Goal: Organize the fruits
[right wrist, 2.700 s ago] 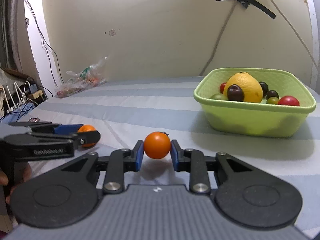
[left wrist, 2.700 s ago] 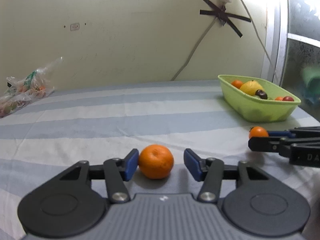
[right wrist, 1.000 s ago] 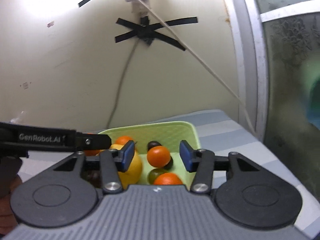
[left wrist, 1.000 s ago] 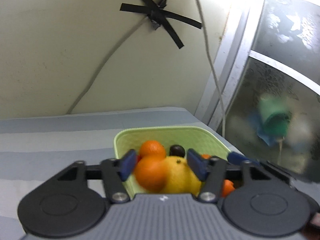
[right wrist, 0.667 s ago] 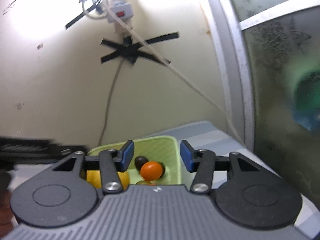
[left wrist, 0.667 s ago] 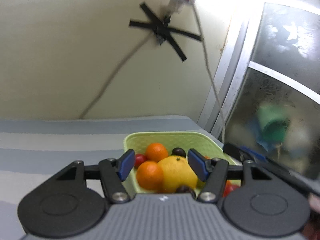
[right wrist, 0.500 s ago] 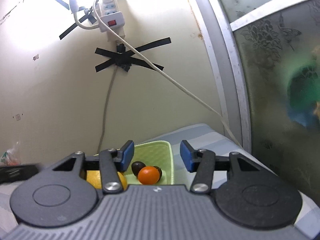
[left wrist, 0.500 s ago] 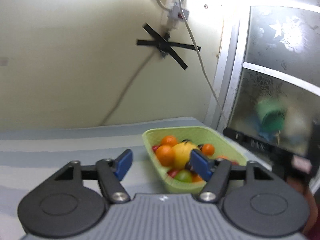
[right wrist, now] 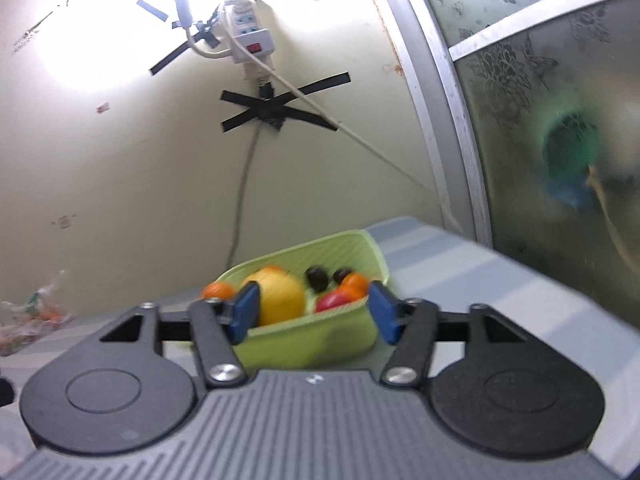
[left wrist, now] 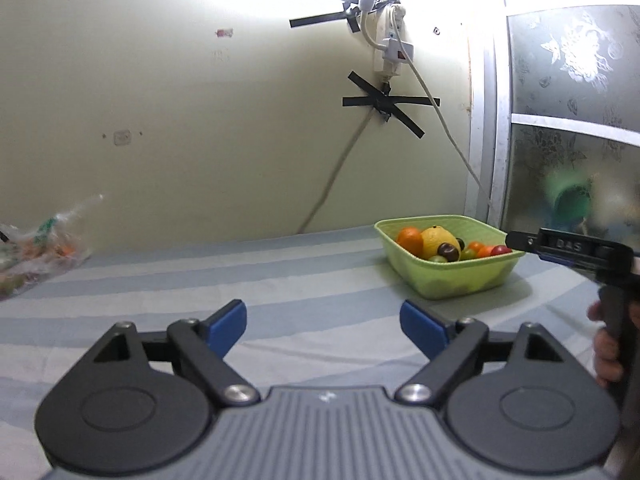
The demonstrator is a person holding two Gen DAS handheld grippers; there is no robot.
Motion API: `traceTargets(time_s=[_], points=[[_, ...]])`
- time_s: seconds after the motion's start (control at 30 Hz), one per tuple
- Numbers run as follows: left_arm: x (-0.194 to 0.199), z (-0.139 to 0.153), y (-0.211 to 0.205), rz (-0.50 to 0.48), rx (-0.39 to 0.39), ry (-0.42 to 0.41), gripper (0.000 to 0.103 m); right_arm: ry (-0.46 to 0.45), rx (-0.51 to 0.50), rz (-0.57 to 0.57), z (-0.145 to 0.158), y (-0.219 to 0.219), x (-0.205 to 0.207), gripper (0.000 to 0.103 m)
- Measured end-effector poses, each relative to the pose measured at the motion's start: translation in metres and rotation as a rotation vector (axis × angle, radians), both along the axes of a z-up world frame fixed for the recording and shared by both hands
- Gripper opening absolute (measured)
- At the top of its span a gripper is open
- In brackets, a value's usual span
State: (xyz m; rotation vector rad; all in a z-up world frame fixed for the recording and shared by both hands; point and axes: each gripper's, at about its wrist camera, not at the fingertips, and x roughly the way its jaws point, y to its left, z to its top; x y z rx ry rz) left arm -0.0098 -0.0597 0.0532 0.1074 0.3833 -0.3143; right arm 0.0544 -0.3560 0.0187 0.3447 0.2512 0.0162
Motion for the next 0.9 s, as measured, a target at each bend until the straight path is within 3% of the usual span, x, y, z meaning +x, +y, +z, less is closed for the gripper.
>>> traceTargets(time_s=[0.13,0.27,0.57,0.9], points=[[-0.007,-0.004,-0.003,0.020,0.055,-0.012,0.090,0.035,-0.012,0.055,-0.001,0.022,-0.015,0.071],[-0.021,-0.004,0.003,0.016,0.042,-0.035,0.103,0.069,-0.035,0.116,0.000,0.042,-0.021,0.076],[-0.042,0.004,0.023,0.033,0.011,-0.084,0.103,0.106,0.008,0.174,0.002,0.069,-0.029,0.098],[-0.043,0.000,0.030,0.039,-0.019,-0.044,0.103,0.117,0.013,0.176,0.003,0.082,-0.040,0.103]])
